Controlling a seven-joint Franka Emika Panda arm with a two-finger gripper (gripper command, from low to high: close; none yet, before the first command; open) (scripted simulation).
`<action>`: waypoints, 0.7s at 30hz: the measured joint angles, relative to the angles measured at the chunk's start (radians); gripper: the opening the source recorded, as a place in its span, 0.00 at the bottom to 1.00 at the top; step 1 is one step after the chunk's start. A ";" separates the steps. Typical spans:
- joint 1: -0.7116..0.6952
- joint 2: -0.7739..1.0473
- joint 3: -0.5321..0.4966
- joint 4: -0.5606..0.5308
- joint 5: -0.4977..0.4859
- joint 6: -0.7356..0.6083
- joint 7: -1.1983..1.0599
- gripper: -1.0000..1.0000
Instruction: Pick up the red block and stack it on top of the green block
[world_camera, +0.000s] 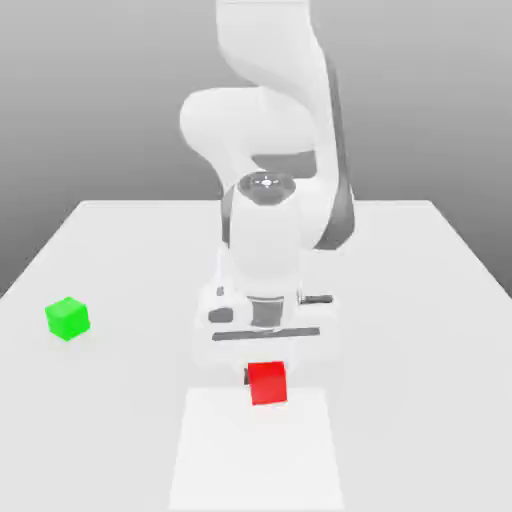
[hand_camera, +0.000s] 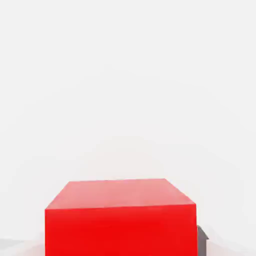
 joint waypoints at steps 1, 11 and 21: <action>0.007 -0.035 -0.006 -0.005 0.002 -0.031 -0.001 0.00; -0.158 -0.201 -0.160 0.006 -0.066 -0.204 -0.120 0.00; -0.445 -0.229 -0.420 0.062 -0.181 -0.280 -0.326 0.00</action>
